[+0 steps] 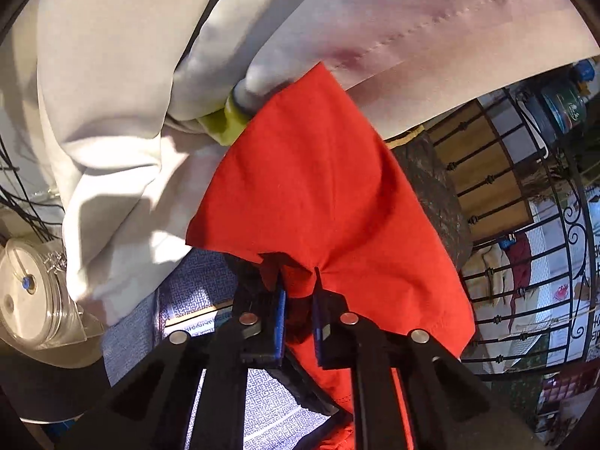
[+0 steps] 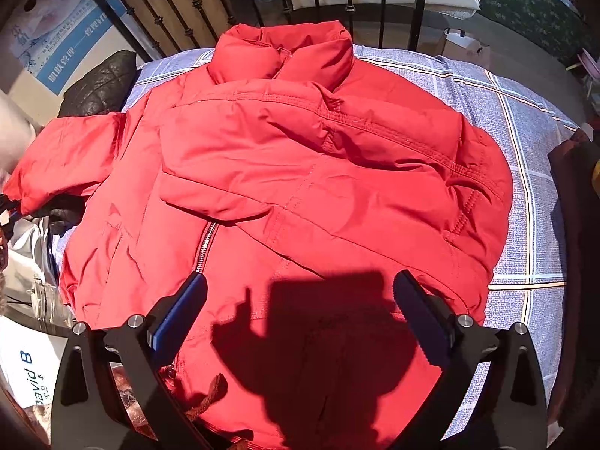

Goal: Fold large clothes

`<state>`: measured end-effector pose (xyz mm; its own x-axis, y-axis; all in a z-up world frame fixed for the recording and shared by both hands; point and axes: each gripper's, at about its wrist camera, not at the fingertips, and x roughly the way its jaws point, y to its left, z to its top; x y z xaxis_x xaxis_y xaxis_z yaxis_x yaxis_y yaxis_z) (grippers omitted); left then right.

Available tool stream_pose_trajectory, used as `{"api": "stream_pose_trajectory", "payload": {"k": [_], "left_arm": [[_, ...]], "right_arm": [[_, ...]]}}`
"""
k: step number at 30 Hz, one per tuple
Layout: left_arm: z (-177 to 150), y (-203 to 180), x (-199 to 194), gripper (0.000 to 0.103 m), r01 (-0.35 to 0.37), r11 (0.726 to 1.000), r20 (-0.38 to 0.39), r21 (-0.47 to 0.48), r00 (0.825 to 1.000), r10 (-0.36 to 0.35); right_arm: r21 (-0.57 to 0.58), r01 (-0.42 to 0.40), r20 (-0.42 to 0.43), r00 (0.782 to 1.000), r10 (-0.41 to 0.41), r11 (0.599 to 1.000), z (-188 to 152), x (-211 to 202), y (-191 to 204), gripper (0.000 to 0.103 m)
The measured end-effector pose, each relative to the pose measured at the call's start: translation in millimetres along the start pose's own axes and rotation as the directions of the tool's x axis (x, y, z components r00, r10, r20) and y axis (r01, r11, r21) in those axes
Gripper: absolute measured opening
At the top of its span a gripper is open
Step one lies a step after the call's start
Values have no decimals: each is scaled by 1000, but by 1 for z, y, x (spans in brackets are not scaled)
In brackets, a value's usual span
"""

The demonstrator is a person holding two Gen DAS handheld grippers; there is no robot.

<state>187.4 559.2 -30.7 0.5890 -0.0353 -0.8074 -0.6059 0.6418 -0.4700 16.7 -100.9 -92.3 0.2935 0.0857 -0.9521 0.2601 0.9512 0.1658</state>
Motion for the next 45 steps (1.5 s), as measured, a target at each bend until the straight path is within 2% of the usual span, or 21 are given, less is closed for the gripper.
{"api": "stream_pose_trajectory", "payload": {"k": [2, 5, 8, 10, 13, 16, 19, 22, 24, 29, 31, 33, 34, 36, 37, 38, 39, 40, 41, 43, 45], "left_arm": [[-1, -12, -15, 7, 28, 999, 26, 25, 999, -29], [-6, -46, -46, 5, 81, 989, 72, 121, 993, -90], [-21, -103, -75, 4, 142, 949, 93, 283, 980, -175], [-40, -151, -89, 4, 215, 890, 63, 403, 963, -262], [-78, -212, -96, 4, 341, 794, -33, 504, 926, -377], [-132, -265, -92, 4, 429, 702, -147, 568, 892, -426], [-199, -302, -82, 4, 465, 599, -246, 652, 877, -413], [-262, -324, -67, 4, 526, 519, -375, 674, 849, -373], [-304, -337, -56, 4, 542, 468, -435, 698, 840, -324], [-405, -350, -28, 4, 518, 295, -490, 803, 855, -168], [-445, -348, -13, 4, 482, 222, -476, 848, 875, -83], [-484, -339, 5, 4, 432, 119, -436, 894, 900, 11], [-498, -332, 12, 5, 411, 83, -416, 908, 908, 45], [-519, -322, 23, 11, 387, 36, -389, 921, 915, 107], [-524, -318, 24, 16, 384, 30, -385, 923, 915, 119], [-528, -314, 24, 31, 401, 36, -403, 915, 907, 123], [-525, -310, 24, 42, 425, 48, -427, 904, 896, 121], [-524, -307, 20, 60, 457, 62, -461, 888, 880, 114], [-522, -306, 13, 71, 474, 71, -480, 877, 872, 101], [-520, -299, -9, 85, 498, 66, -502, 865, 863, 60], [-521, -293, -31, 87, 505, 34, -505, 862, 863, 7]], "right_arm": [[0, 6, 1, 1000, -6, 1000, 1, 0, -1, 98], [8, 2, 7, 1000, -2, 1000, 2, -1, -3, 98], [14, -4, 13, 1000, 3, 1000, 5, -1, -4, 98], [20, -9, 15, 1000, 9, 1000, 7, 0, -6, 98], [24, -17, 21, 1000, 17, 1000, 9, 0, -7, 98], [39, -21, 31, 999, 19, 999, 8, -4, -12, 98], [79, -17, 42, 999, 14, 997, 5, -8, -23, 98], [134, -7, 51, 999, 1, 991, 1, -14, -39, 98], [171, -1, 55, 998, -9, 985, -2, -17, -51, 98], [234, 16, 36, 999, -25, 972, -7, -14, -69, 98], [254, 9, 30, 999, -17, 967, -8, -13, -72, 98], [267, 7, 26, 1000, -14, 964, -8, -11, -74, 98], [271, 7, 24, 1000, -14, 962, -7, -11, -75, 98], [274, 13, 18, 1000, -19, 962, -6, -10, -76, 98], [275, 17, 15, 1000, -22, 961, -6, -10, -78, 98], [278, 19, 14, 1000, -24, 960, -6, -10, -79, 98], [285, 20, 14, 1000, -25, 958, -6, -11, -82, 98], [296, 20, 16, 1000, -26, 955, -6, -12, -85, 98], [303, 20, 18, 999, -27, 953, -5, -13, -87, 98], [325, 12, 25, 999, -22, 946, -2, -17, -93, 98], [337, 1, 36, 999, -13, 942, 4, -21, -96, 98]]}}
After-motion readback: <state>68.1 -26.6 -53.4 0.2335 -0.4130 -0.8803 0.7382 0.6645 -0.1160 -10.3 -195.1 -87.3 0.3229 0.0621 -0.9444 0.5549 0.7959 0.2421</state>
